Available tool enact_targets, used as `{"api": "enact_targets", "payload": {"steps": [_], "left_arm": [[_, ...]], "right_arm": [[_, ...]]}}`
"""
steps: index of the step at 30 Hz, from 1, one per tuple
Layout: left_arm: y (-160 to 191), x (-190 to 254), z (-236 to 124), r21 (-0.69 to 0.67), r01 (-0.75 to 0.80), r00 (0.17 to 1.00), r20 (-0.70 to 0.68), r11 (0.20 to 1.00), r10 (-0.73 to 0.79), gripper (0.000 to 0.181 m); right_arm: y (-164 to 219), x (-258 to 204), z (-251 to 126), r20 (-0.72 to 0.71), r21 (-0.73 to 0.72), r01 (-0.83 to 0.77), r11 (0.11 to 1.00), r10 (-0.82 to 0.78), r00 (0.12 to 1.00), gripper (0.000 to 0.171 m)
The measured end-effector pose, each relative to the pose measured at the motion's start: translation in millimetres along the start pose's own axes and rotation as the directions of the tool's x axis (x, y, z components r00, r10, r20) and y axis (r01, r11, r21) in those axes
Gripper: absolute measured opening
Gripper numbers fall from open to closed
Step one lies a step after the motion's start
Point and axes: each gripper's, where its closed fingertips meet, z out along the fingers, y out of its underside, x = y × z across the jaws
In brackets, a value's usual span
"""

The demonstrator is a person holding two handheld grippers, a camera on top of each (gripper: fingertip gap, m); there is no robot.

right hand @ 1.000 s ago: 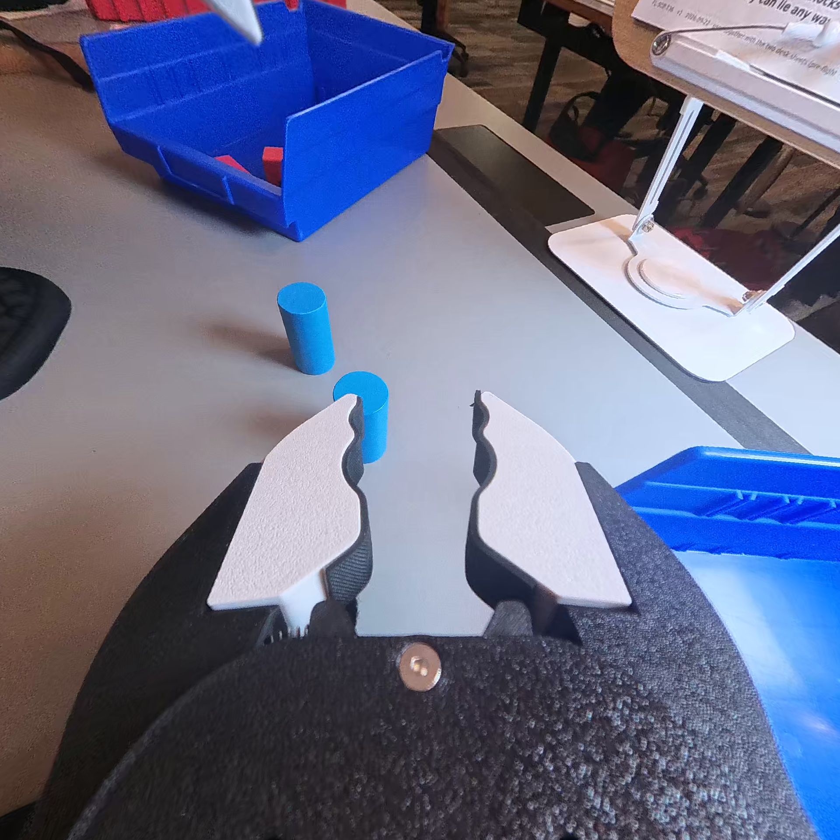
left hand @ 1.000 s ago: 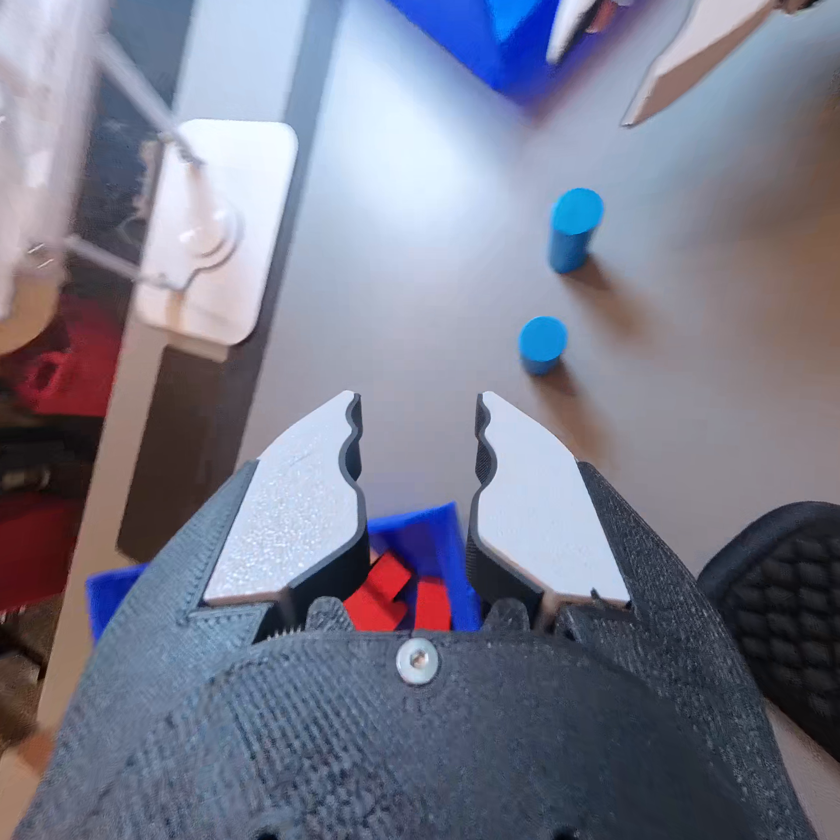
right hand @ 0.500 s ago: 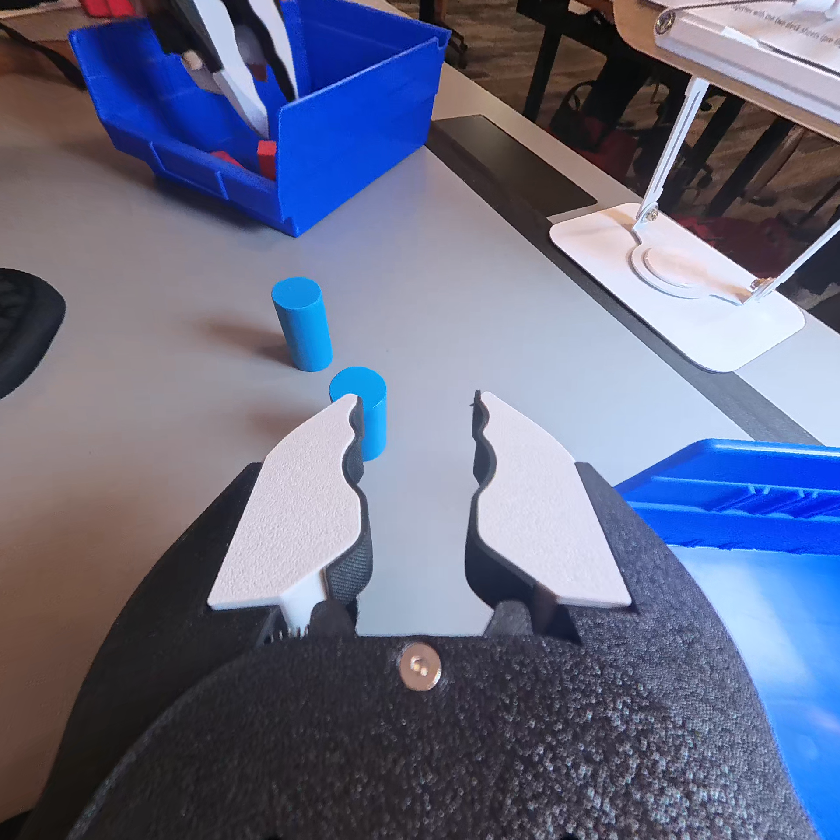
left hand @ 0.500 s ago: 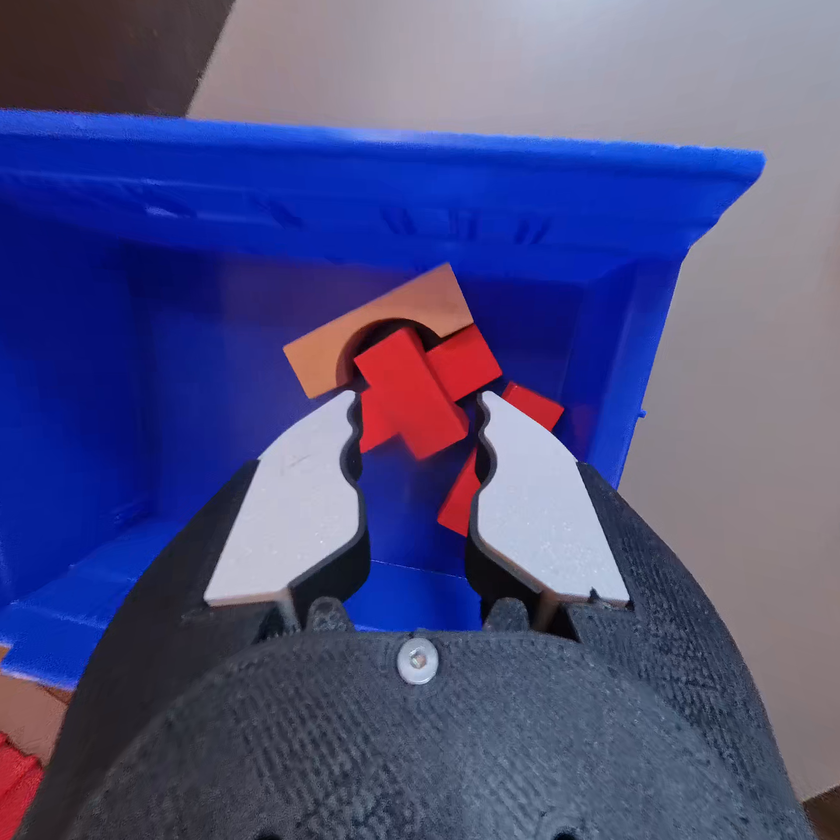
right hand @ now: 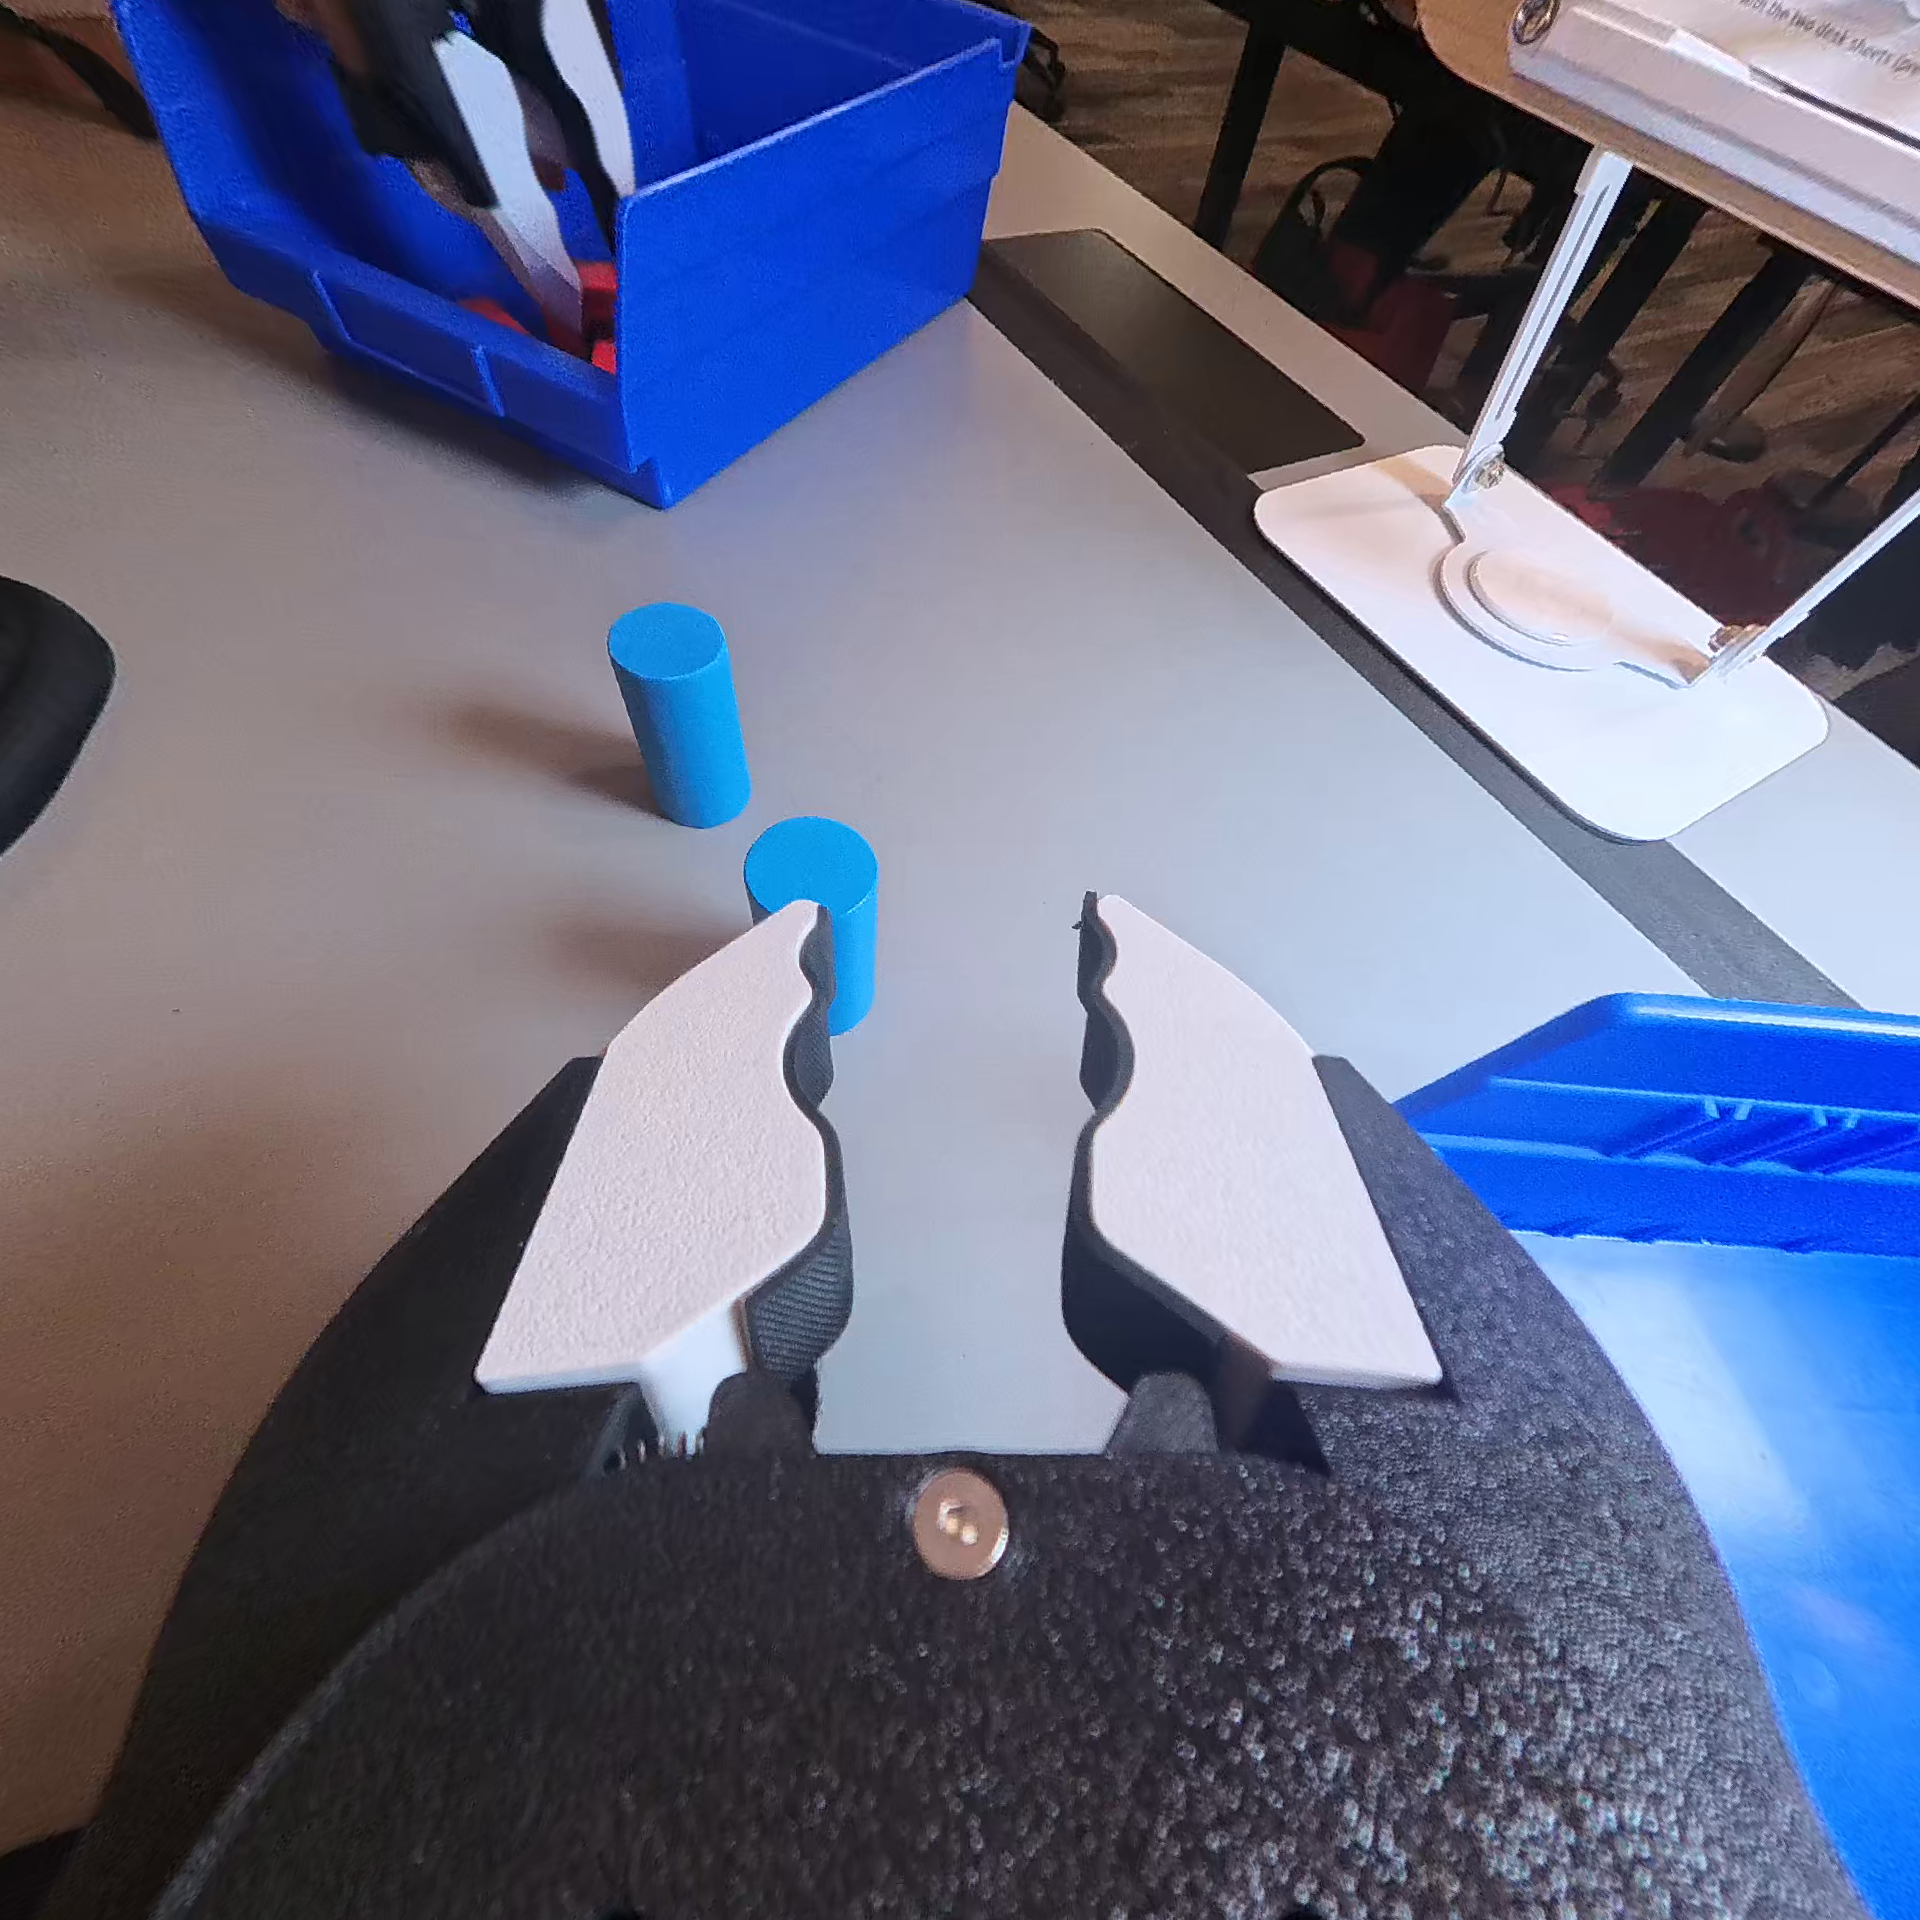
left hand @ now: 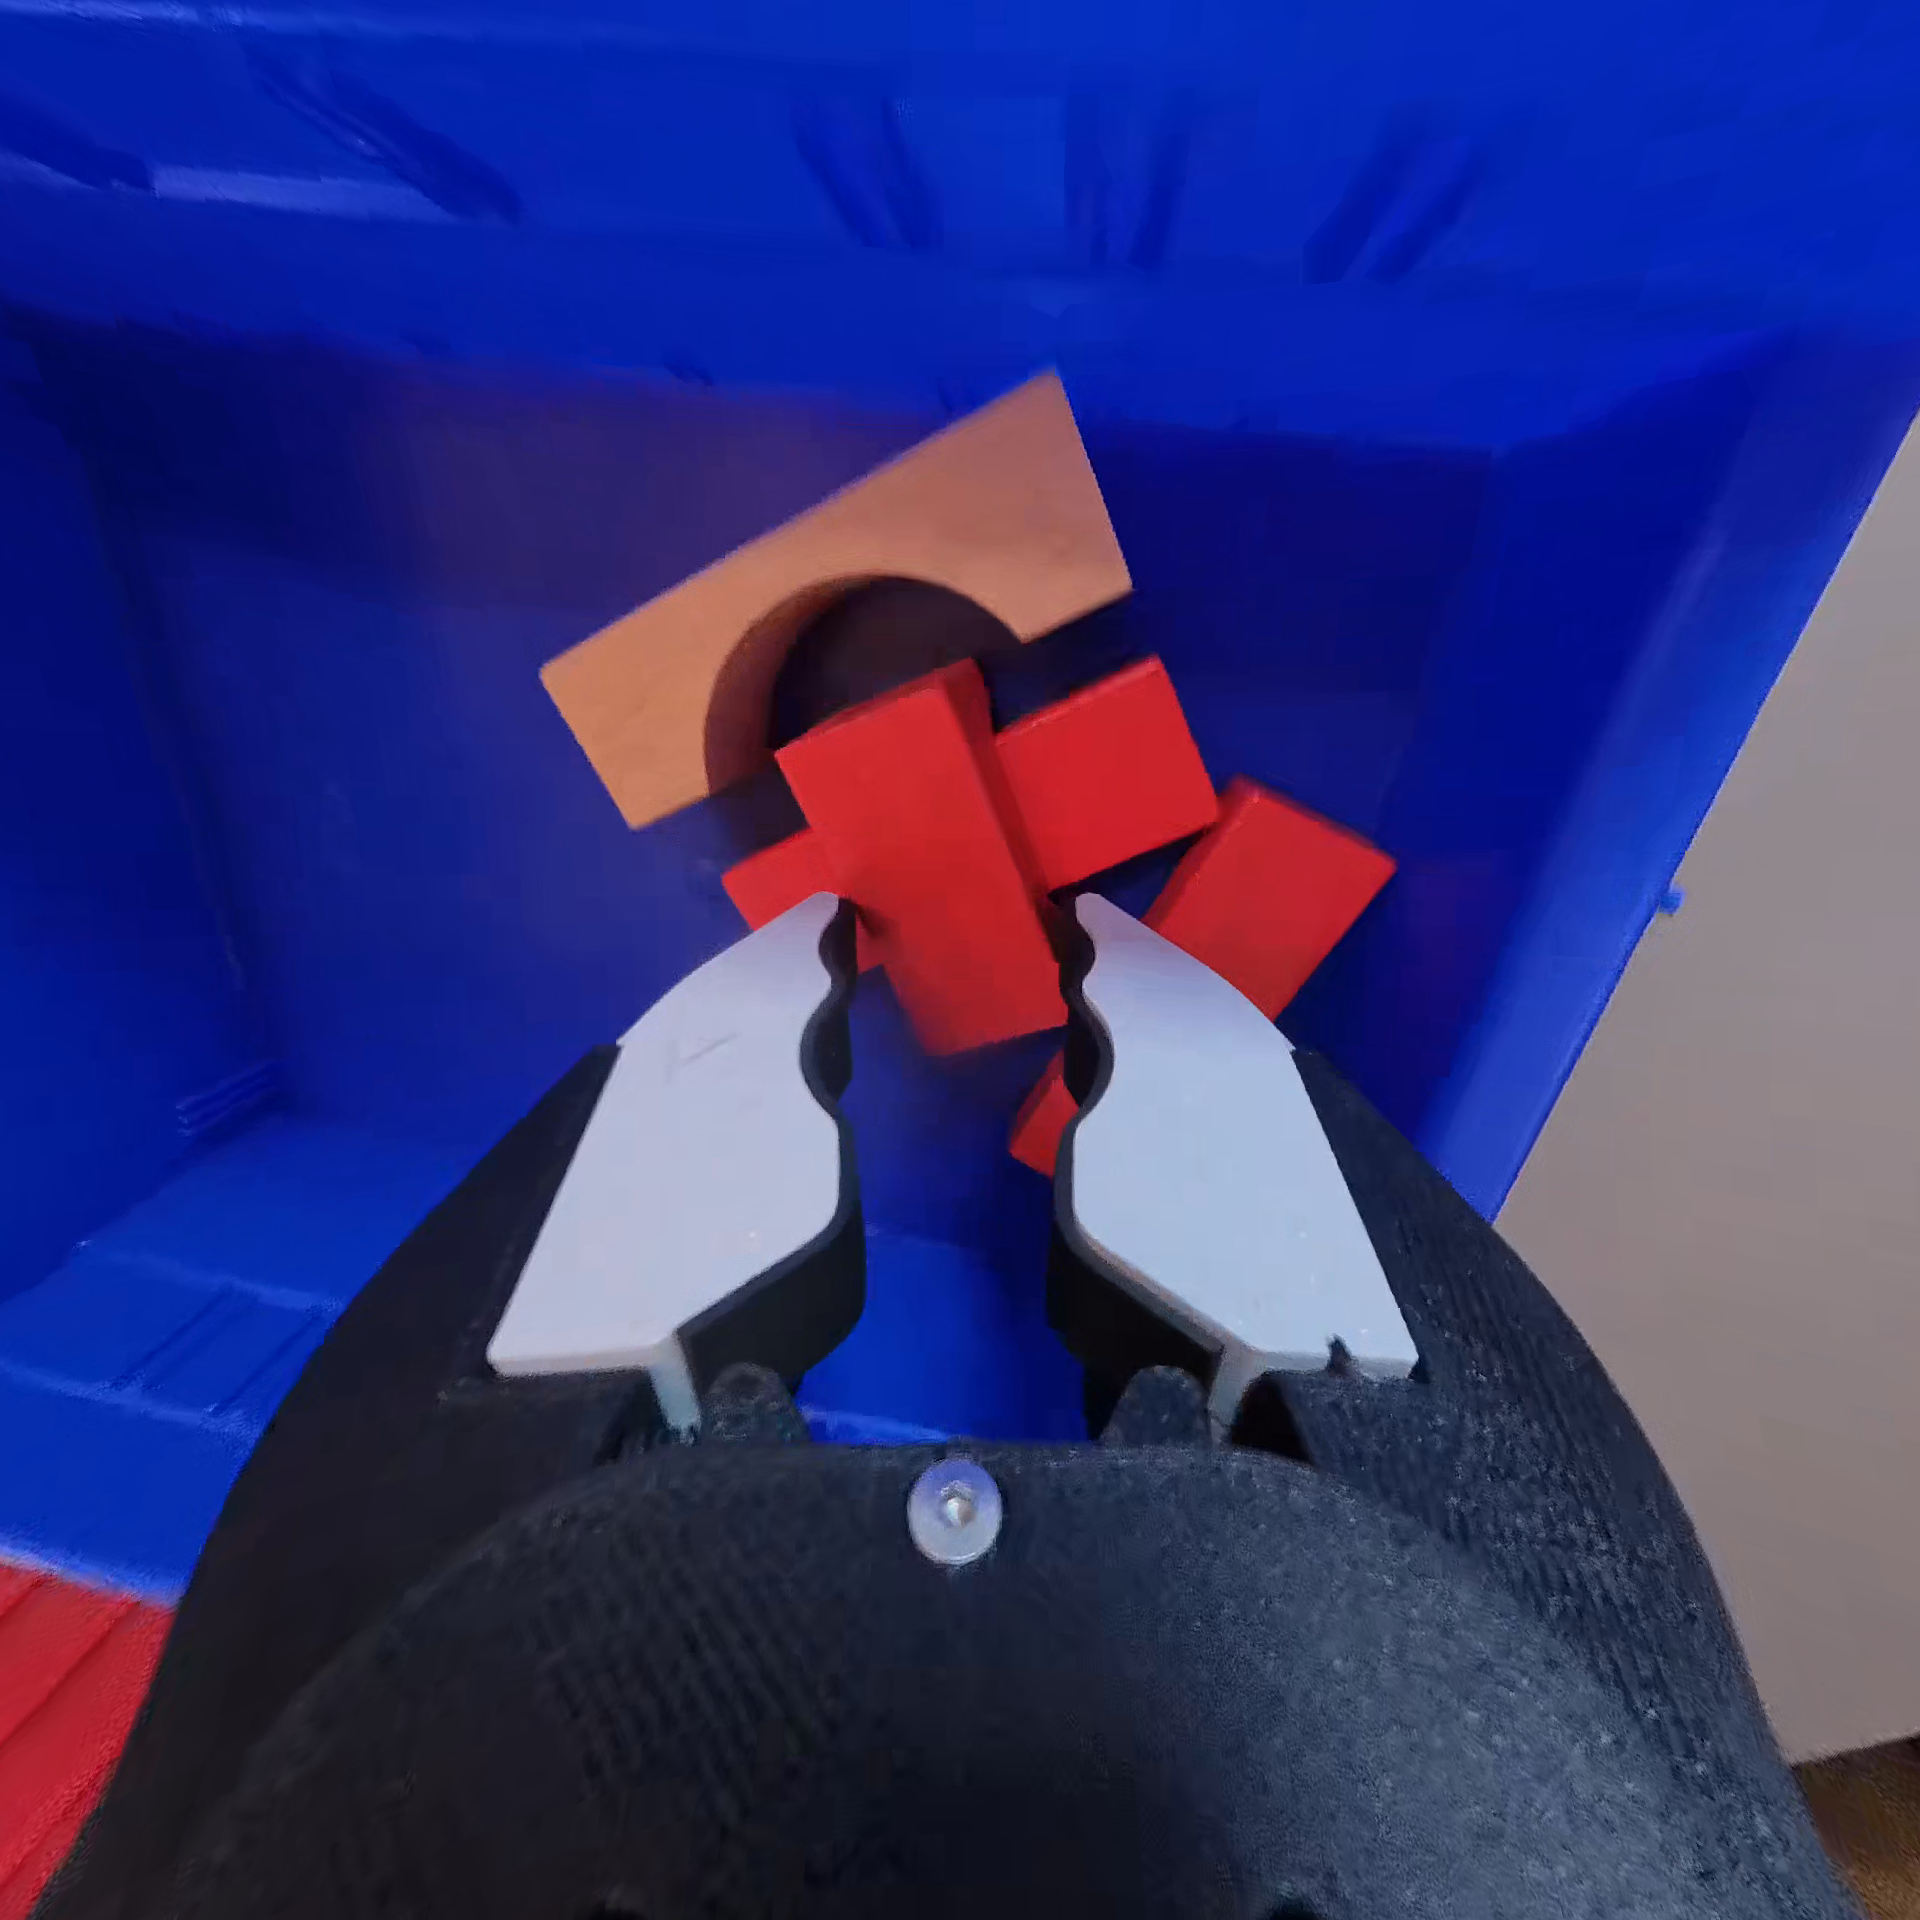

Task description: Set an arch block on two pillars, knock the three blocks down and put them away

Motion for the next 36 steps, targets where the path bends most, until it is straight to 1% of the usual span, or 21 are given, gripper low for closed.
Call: {"api": "enact_targets", "payload": {"steps": [2, 6, 9, 11, 15, 17, 20, 24, 28, 29, 30, 32, 34, 36], "left_arm": [[10, -3, -7, -0.043, -0.040, 0.999, 0.027, 0.998, 0.042, 0.038], [24, -8, -28, -0.051, -0.036, 0.999, 0.023, 0.998, 0.037, 0.037], [34, -3, -38, -0.068, -0.044, 0.999, -0.017, 0.997, 0.043, 0.038], [28, -8, -43, -0.027, -0.056, 0.998, 0.009, 0.998, 0.056, 0.046], [-5, -19, -48, 0.097, -0.067, 0.997, 0.053, 0.993, 0.062, 0.047], [-22, -25, -43, 0.126, -0.099, 0.993, 0.082, 0.987, 0.089, 0.048], [-37, -32, -26, 0.102, -0.157, 0.983, 0.114, 0.982, 0.146, 0.049], [-47, -34, 0, 0.058, -0.217, 0.971, 0.115, 0.975, 0.209, 0.051], [-43, -31, 23, 0.006, -0.232, 0.970, 0.073, 0.973, 0.231, 0.052], [-43, -30, 26, 0.008, -0.234, 0.970, 0.065, 0.972, 0.233, 0.049], [-45, -28, 26, 0.025, -0.221, 0.974, 0.047, 0.975, 0.220, 0.035], [-41, -28, 27, 0.008, -0.214, 0.976, 0.050, 0.977, 0.213, 0.031], [-32, -29, 26, -0.037, -0.230, 0.971, 0.066, 0.973, 0.232, 0.022], [-27, -30, 23, -0.050, -0.218, 0.971, 0.085, 0.975, 0.222, 0.017]], "right_arm": [[0, 0, 0, 0.000, -0.001, 0.000, 1.000, 0.000, 1.000, 0.045], [0, 0, 0, 0.002, -0.002, -0.004, 1.000, 0.004, 1.000, 0.045], [0, -1, 1, 0.006, -0.003, -0.003, 1.000, 0.003, 1.000, 0.045], [1, -2, 2, 0.008, -0.006, -0.002, 1.000, 0.002, 1.000, 0.045], [2, -4, 3, 0.013, -0.015, 0.001, 1.000, 0.000, 1.000, 0.045], [3, -4, 4, 0.012, -0.020, 0.005, 1.000, -0.005, 1.000, 0.045], [5, -4, 4, 0.011, -0.027, 0.011, 1.000, -0.011, 1.000, 0.045], [7, -2, 3, 0.010, -0.032, 0.013, 0.999, -0.013, 1.000, 0.045], [7, -1, 2, 0.011, -0.031, 0.012, 0.999, -0.012, 1.000, 0.045], [7, -2, 2, 0.011, -0.031, 0.013, 0.999, -0.013, 1.000, 0.045], [7, -2, 2, 0.010, -0.033, 0.015, 0.999, -0.015, 1.000, 0.045], [7, -2, 3, 0.010, -0.036, 0.017, 0.999, -0.017, 1.000, 0.045], [8, -3, 3, 0.010, -0.039, 0.017, 0.999, -0.017, 1.000, 0.045], [8, -3, 4, 0.009, -0.041, 0.018, 0.999, -0.018, 1.000, 0.045]]}}
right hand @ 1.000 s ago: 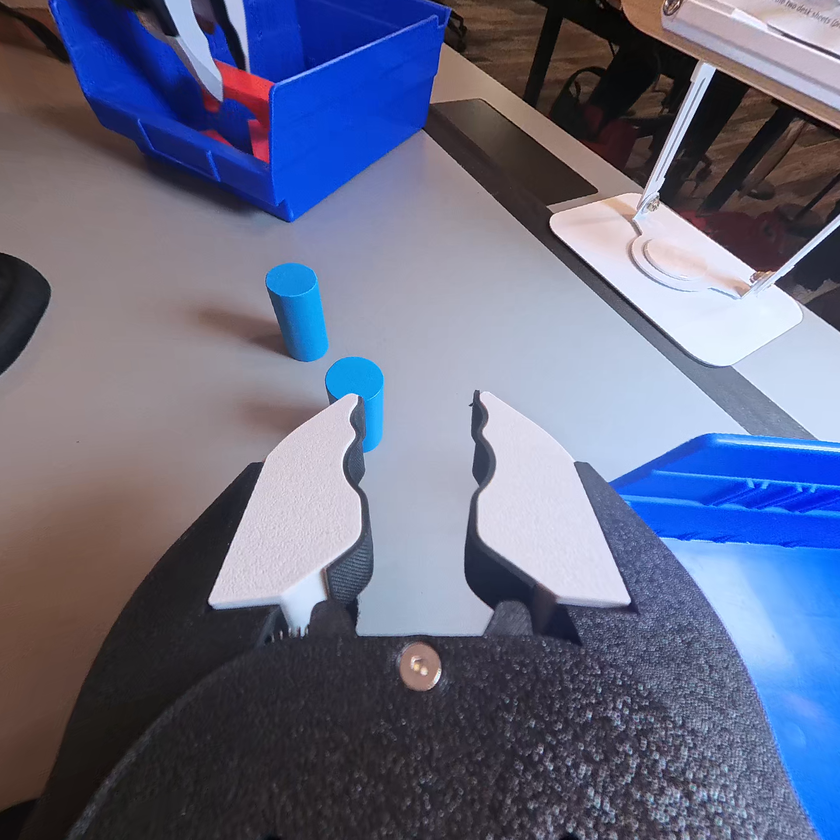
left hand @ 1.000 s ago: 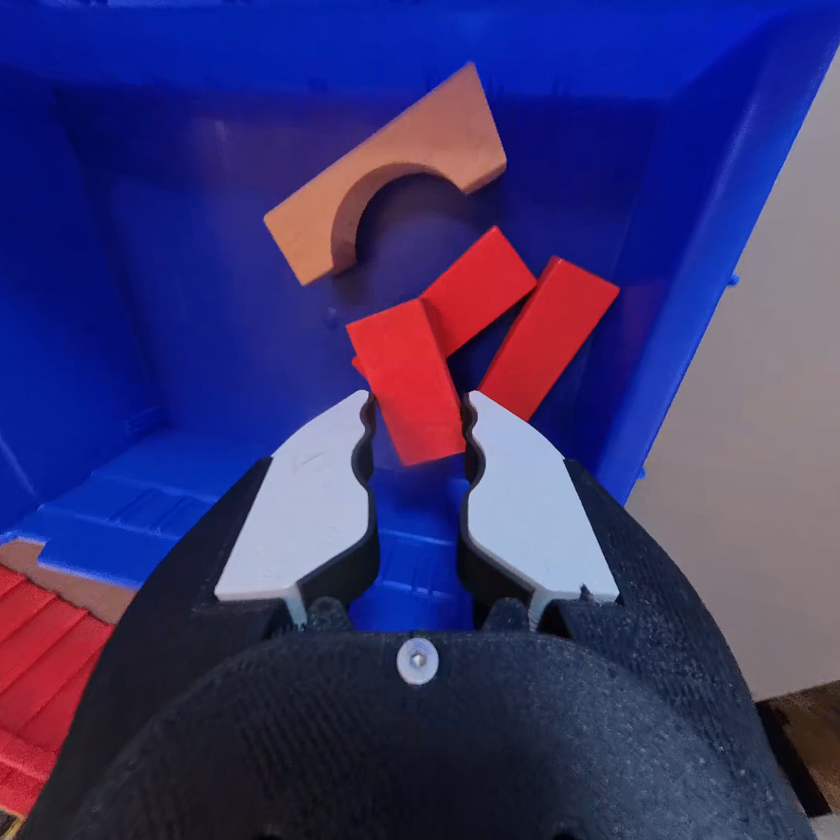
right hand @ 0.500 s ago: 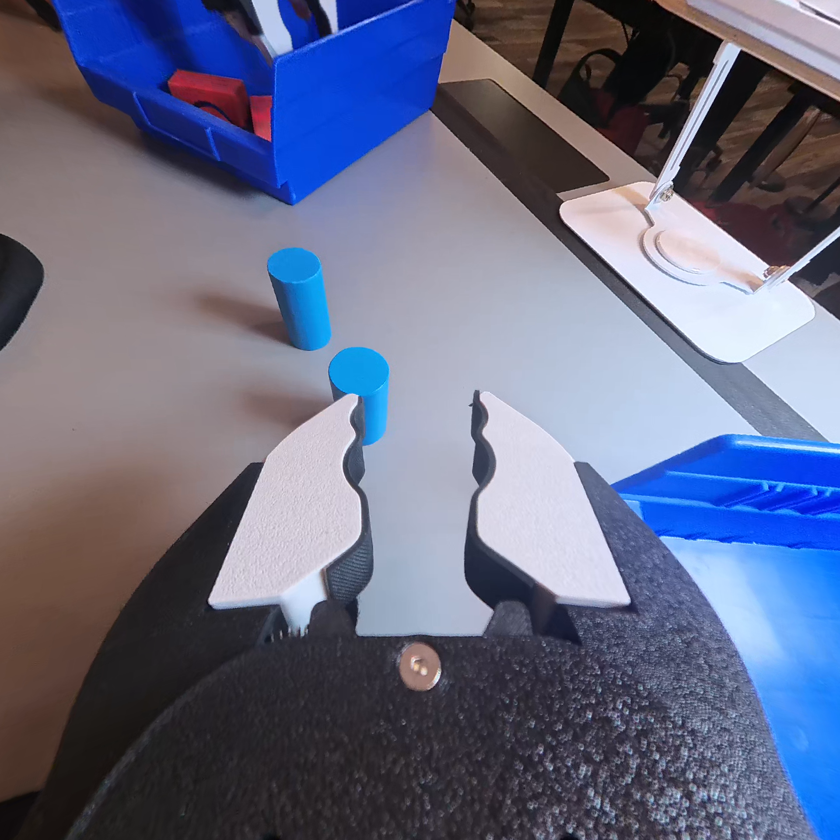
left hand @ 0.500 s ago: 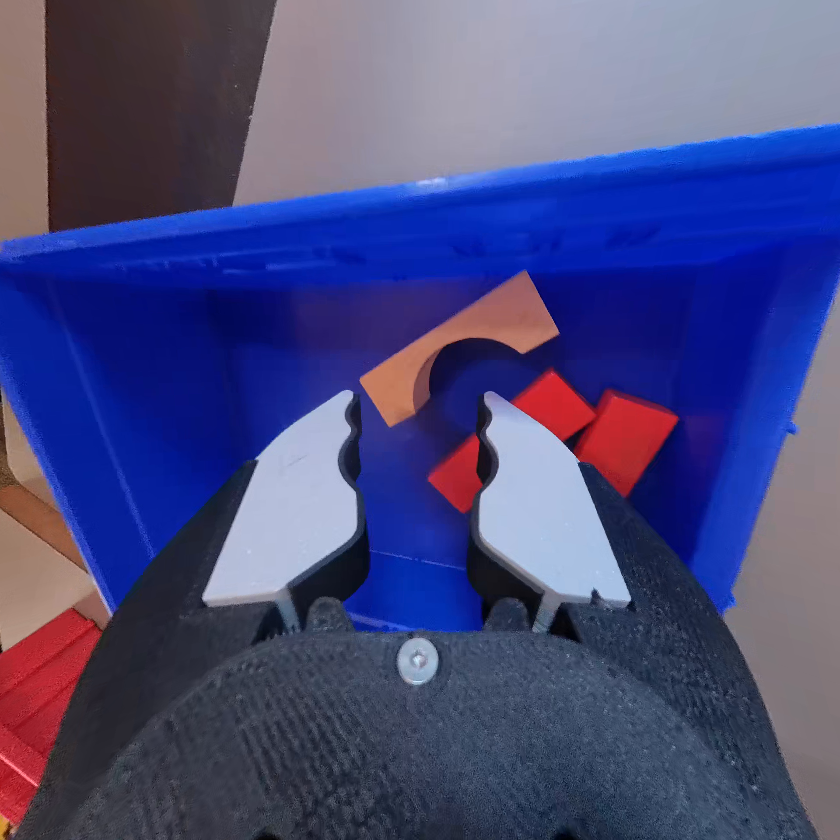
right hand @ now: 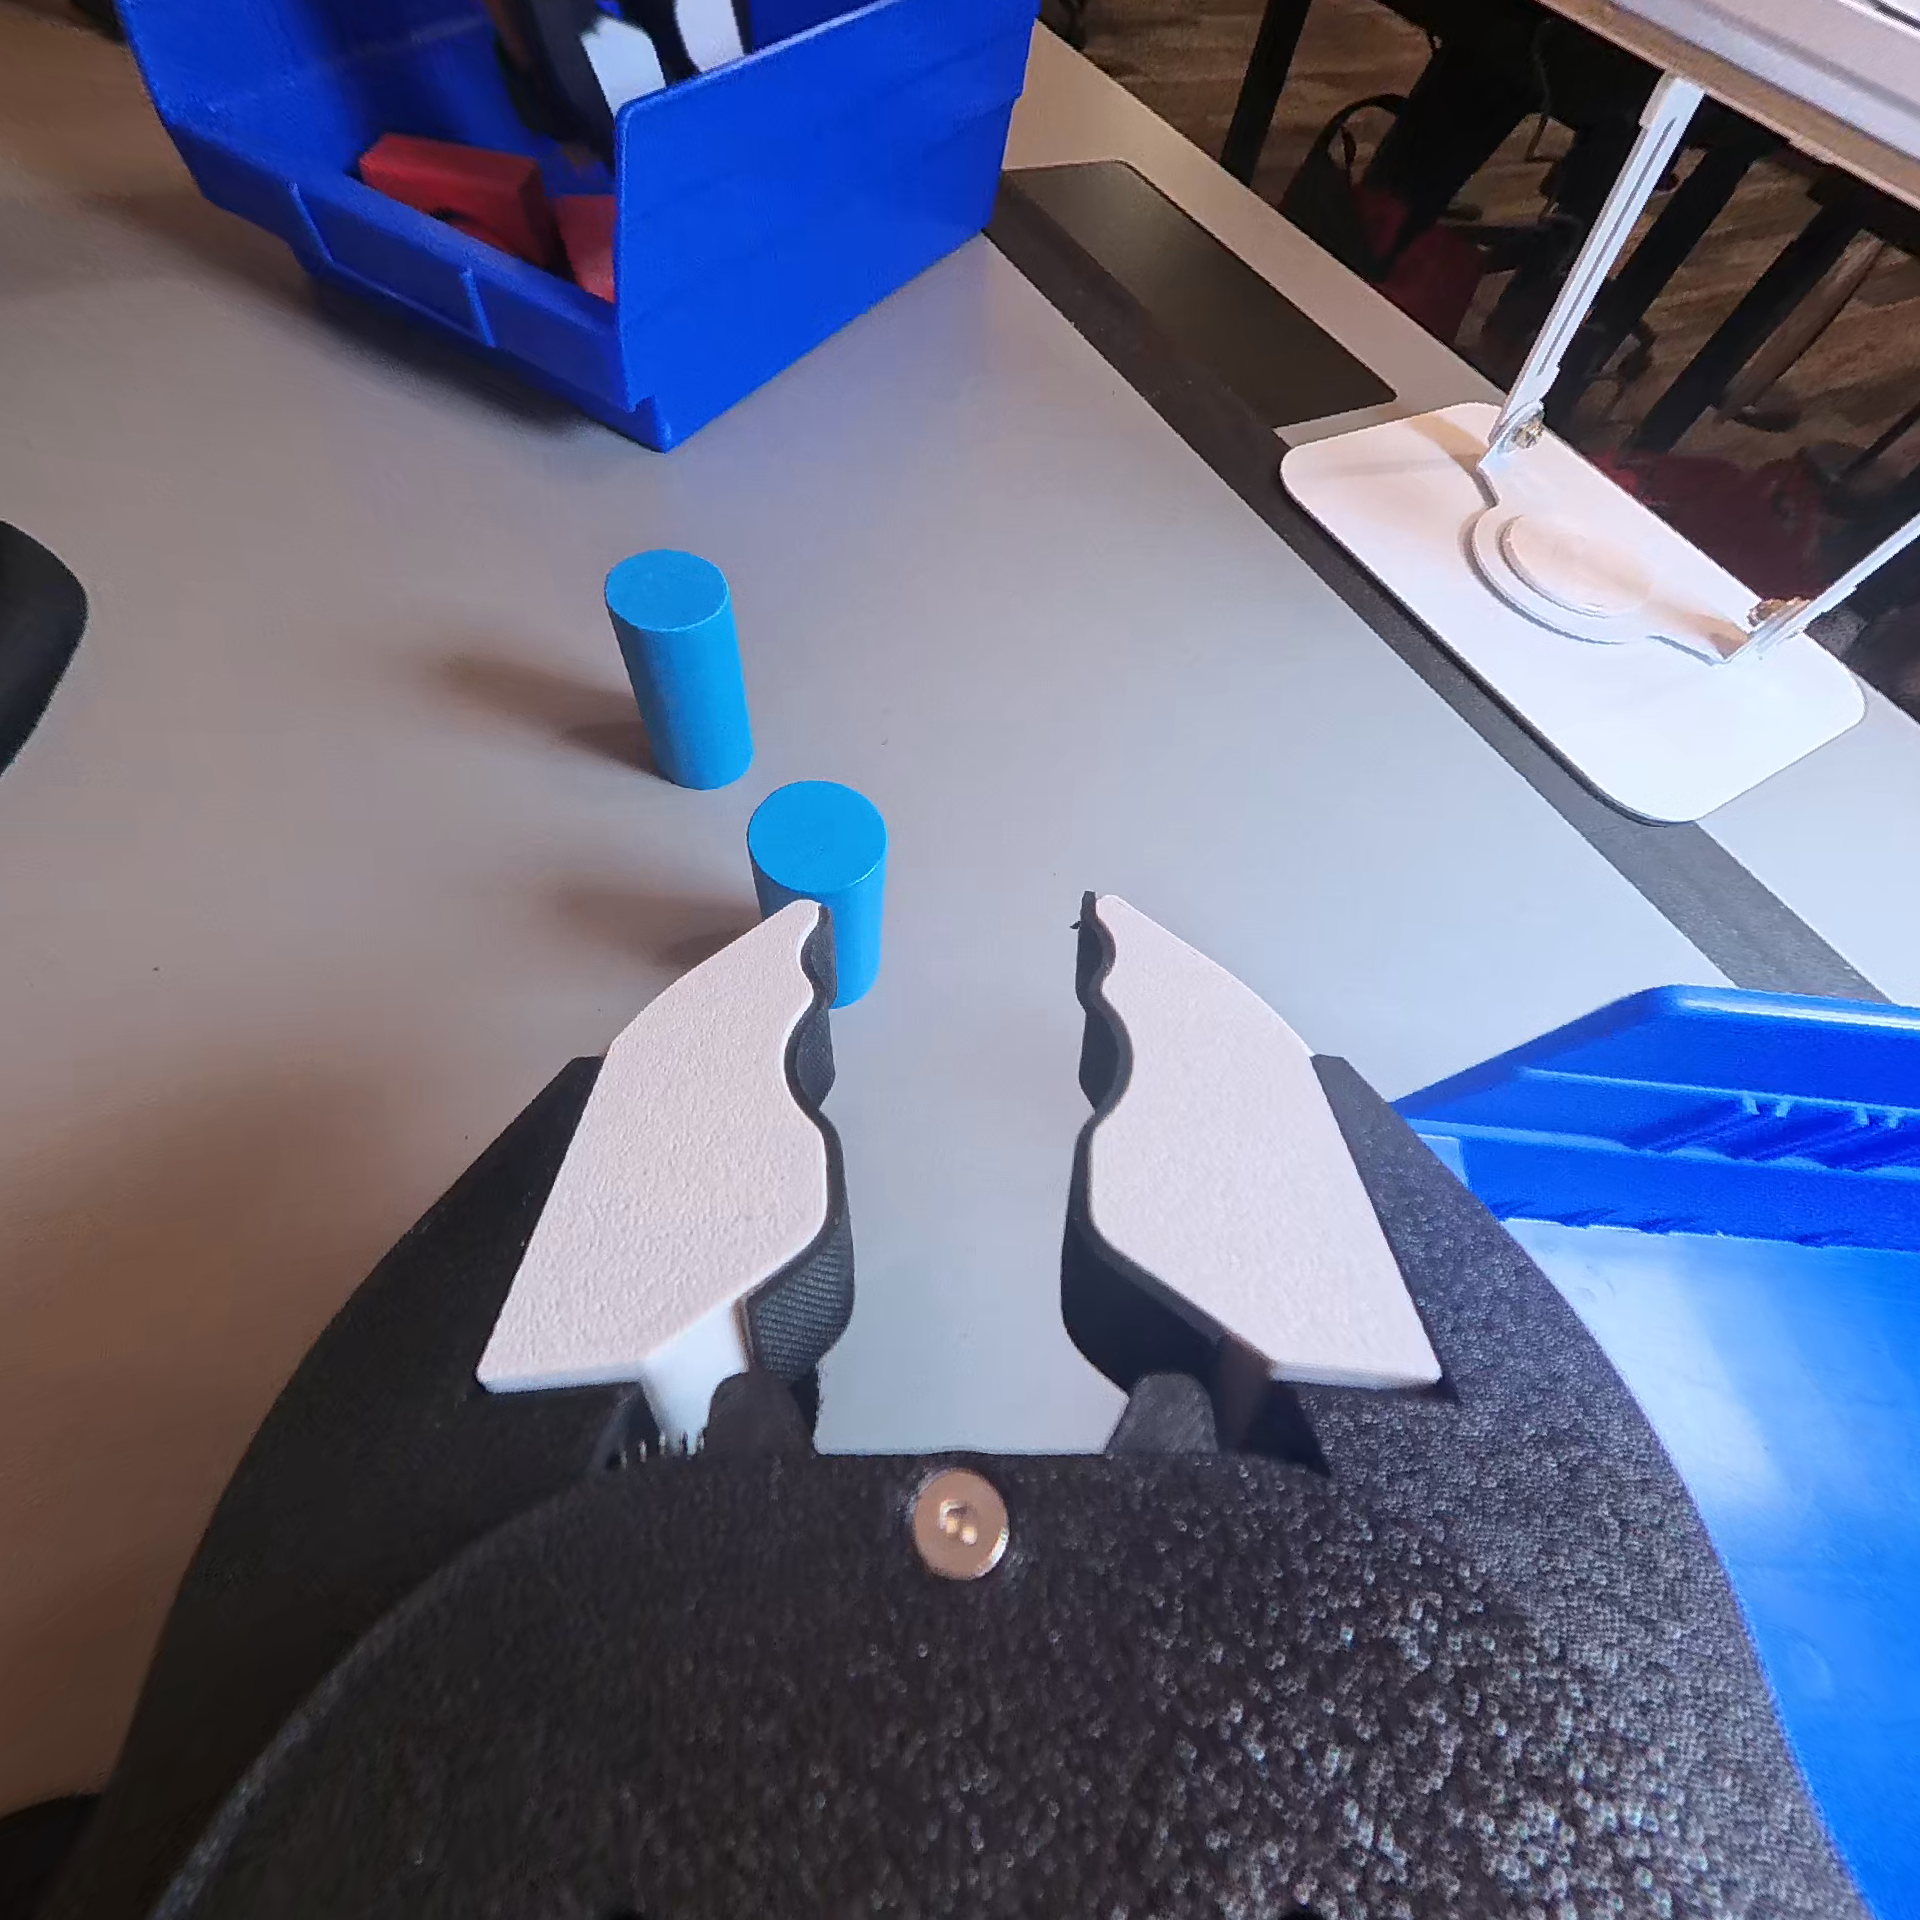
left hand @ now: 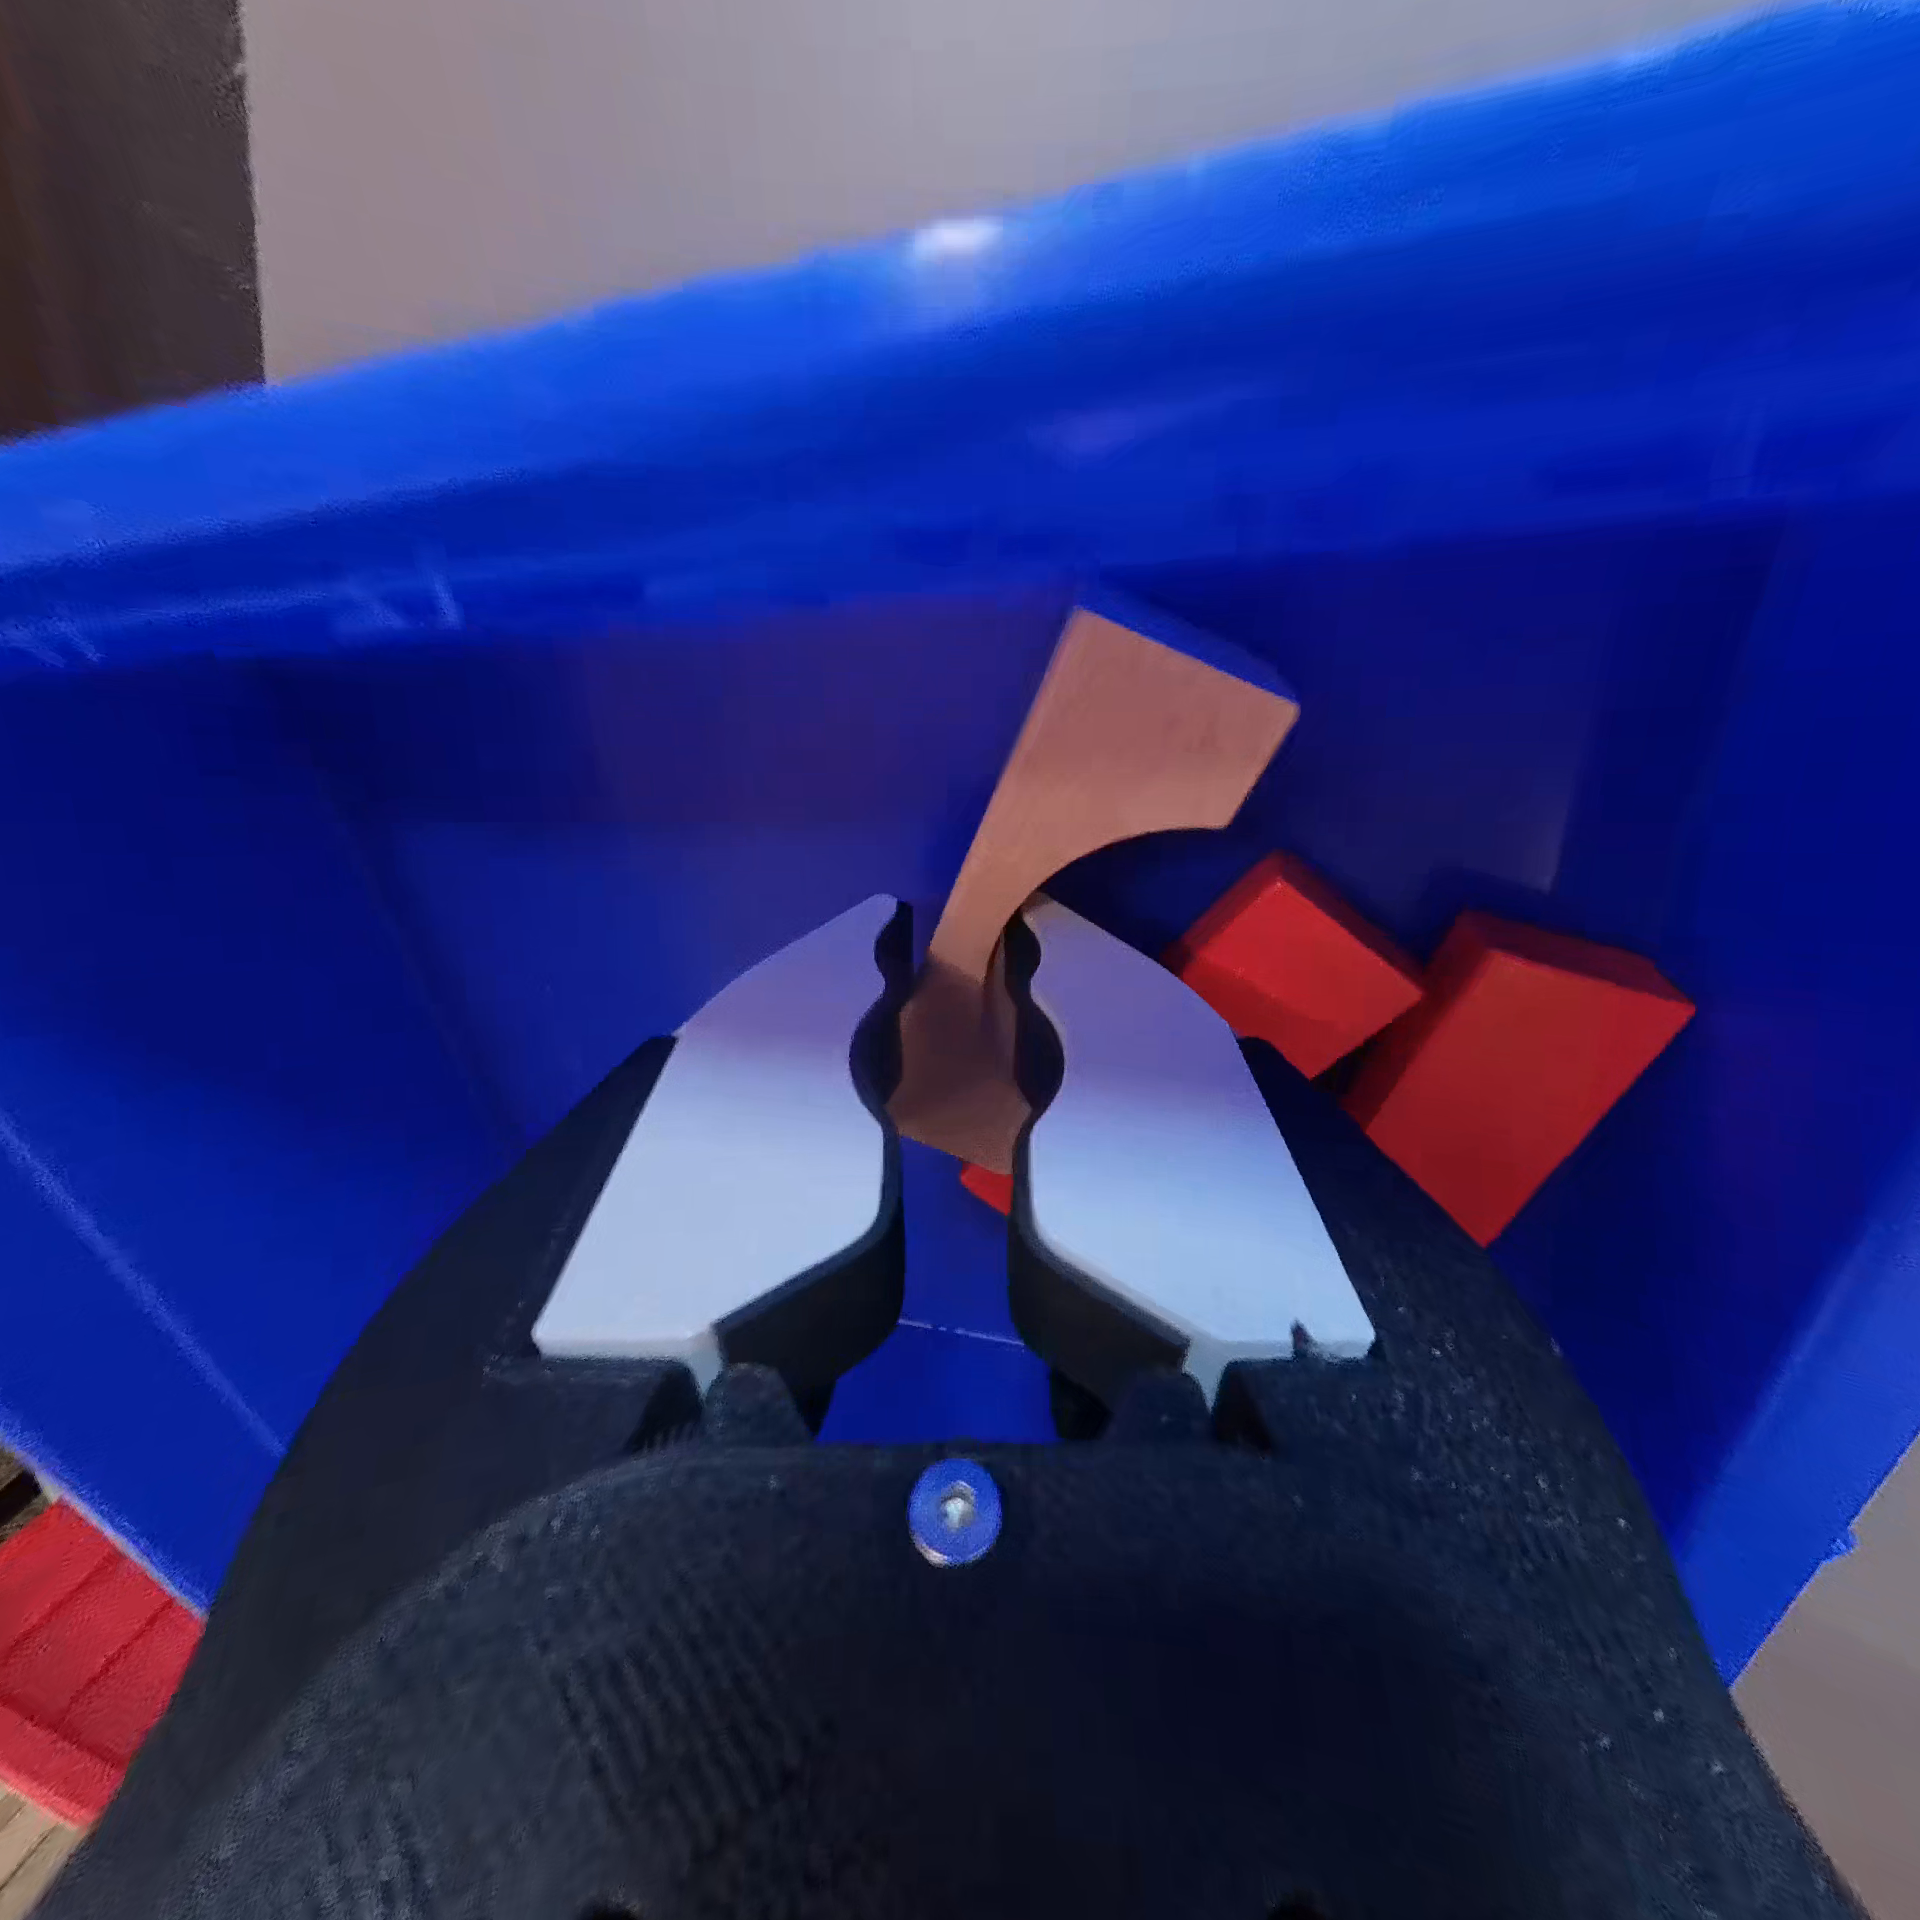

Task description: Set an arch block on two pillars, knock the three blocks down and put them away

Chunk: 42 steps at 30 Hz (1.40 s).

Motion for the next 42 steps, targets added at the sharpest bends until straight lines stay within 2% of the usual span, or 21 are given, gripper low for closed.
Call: {"api": "enact_targets", "payload": {"steps": [12, 27, 34, 38, 42], "left_arm": [[14, -15, -33, 0.080, 0.074, 0.976, 0.199, 0.994, -0.089, 0.013], [-5, 6, -42, 0.125, -0.083, 0.898, 0.440, 0.989, 0.020, 0.013], [-6, 20, -43, 0.148, -0.118, 0.874, 0.484, 0.982, 0.033, 0.013], [-5, 18, -67, 0.223, -0.092, 0.855, 0.517, 0.970, -0.038, 0.013], [-14, 19, -113, 0.327, -0.126, 0.788, 0.607, 0.936, -0.106, 0.013]], "right_arm": [[3, -2, 4, 0.003, -0.014, -0.006, 1.000, 0.006, 1.000, 0.045], [5, -4, 5, 0.003, -0.022, -0.004, 1.000, 0.004, 1.000, 0.045], [6, -2, 4, 0.003, -0.017, -0.020, 1.000, 0.020, 1.000, 0.044], [2, -3, 2, 0.000, 0.004, -0.012, 1.000, 0.012, 1.000, 0.044], [-16, -6, -5, 0.016, 0.080, -0.058, 0.995, 0.057, 0.998, 0.046]]}}
